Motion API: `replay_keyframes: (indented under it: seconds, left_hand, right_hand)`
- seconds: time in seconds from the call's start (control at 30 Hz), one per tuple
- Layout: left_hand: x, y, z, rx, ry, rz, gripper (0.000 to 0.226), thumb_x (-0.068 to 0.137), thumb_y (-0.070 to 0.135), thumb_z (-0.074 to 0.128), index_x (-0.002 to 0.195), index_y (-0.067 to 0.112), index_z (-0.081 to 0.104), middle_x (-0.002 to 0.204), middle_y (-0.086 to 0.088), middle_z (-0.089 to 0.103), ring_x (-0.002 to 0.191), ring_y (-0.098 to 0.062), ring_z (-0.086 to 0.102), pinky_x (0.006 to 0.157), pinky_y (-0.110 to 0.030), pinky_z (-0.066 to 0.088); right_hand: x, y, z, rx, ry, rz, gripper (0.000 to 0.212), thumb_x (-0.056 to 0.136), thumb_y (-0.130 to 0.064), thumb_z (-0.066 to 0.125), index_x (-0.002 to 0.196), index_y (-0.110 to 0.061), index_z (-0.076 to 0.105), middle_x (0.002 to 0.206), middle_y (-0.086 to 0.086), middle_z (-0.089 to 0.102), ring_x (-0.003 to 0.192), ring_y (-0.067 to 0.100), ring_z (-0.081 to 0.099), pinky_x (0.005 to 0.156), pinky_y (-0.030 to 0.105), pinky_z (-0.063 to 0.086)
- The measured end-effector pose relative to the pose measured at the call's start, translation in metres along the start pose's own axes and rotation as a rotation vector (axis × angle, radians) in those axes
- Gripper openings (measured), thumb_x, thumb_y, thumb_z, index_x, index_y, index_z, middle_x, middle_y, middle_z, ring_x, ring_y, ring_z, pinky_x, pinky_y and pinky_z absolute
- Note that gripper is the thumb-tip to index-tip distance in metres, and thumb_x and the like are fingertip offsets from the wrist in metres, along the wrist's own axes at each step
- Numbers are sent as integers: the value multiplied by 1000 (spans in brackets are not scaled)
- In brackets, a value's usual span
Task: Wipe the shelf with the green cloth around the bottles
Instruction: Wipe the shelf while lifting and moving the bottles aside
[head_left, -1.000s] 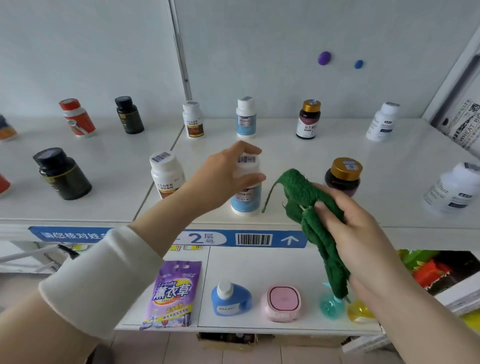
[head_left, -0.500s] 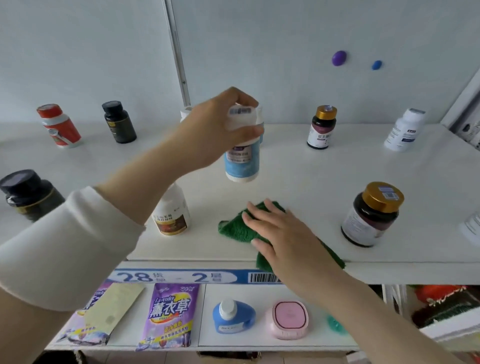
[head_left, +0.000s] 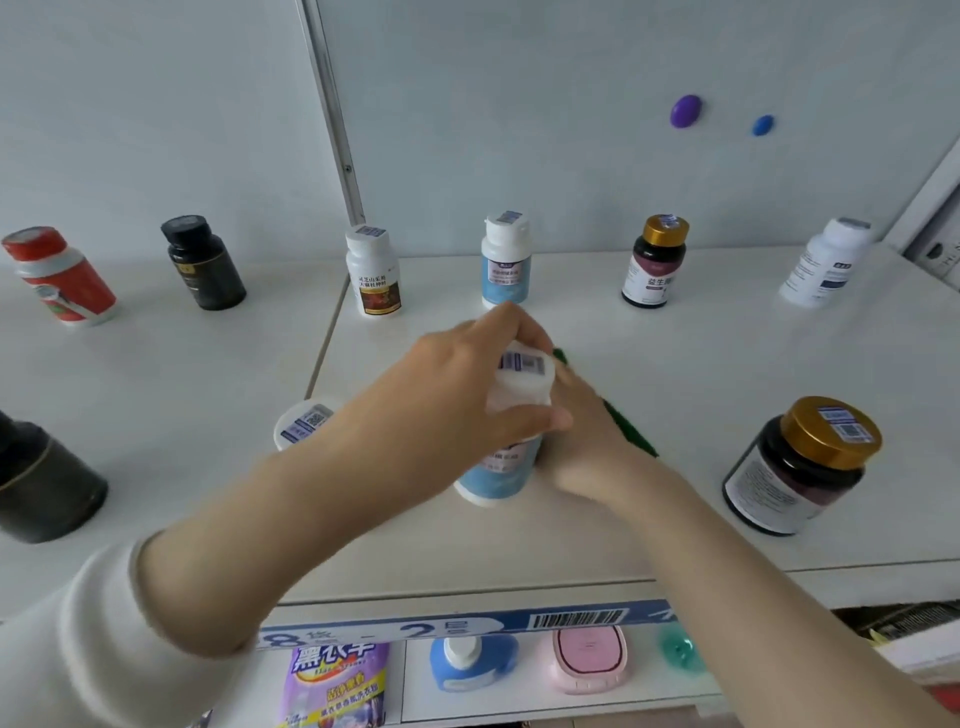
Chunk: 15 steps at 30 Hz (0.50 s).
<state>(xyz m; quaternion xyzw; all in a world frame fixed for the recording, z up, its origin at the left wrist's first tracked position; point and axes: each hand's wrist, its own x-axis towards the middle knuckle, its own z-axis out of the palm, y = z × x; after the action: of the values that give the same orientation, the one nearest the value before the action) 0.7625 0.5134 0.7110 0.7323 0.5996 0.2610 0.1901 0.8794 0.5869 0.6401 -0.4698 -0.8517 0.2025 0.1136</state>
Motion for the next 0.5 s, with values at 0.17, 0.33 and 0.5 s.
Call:
replay_keyframes:
  seconds: [0.17,0.33,0.5]
  left_hand:
    - [-8,-1,11,-3,-15,-13,39,75,43,63,107,31,43,98,15,53,79,-3,53,69,-3,40]
    - [-12,-2,22,-42,45,-5,43,76,40,64,112,27,45,114,8,57,94,-8,54,76,-12,45]
    - [-15,0,31,-53,90,29,45,76,40,64,115,27,46,106,12,53,86,-3,49,75,-7,39]
  right_hand:
    - [29,45,-11,-217,100,196,47,99,-24,27,146,-17,22,158,3,12,144,27,12,118,39,13]
    - [56,49,-27,-193,9,455,55,99,-28,26,149,-16,6,159,4,-4,145,30,-6,119,44,2]
    - [51,33,-26,-196,-162,152,59,99,-24,32,150,-18,2,158,1,-10,145,26,-11,120,41,-1]
